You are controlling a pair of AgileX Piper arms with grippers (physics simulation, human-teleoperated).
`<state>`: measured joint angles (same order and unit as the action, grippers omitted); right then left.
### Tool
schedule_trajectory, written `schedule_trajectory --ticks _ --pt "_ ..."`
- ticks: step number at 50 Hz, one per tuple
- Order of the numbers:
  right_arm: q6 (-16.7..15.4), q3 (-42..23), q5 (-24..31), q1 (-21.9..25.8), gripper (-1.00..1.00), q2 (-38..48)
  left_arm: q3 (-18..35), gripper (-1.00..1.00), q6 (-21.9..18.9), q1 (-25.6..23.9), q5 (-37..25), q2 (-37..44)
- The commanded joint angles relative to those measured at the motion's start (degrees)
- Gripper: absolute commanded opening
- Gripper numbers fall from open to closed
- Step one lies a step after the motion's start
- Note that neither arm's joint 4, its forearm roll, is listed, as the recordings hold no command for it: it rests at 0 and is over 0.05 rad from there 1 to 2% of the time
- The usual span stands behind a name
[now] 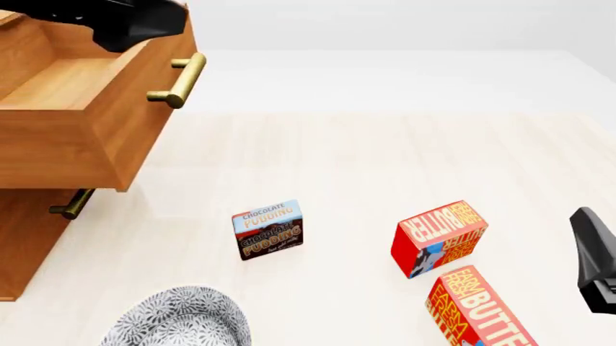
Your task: Put the chocolate pudding in the top drawer of the cabinet and close it.
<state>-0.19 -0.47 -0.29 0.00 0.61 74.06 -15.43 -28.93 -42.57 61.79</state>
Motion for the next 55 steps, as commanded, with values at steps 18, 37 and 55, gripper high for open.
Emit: schedule_trajectory --ticks 18,37,55 --pt "0.0 0.0 0.1 0.0 1.0 -0.1 -0.7 1.0 -2.2 -7.6 2.6 2.5" --pt "0.0 0.0 0.1 0.0 1.0 -0.1 -6.4 1.0 -3.9 -12.9 11.1 8.8" --pt "0.0 0.0 0.1 0.0 1.0 -0.1 -14.0 1.0 -2.8 -13.2 16.7 10.4"
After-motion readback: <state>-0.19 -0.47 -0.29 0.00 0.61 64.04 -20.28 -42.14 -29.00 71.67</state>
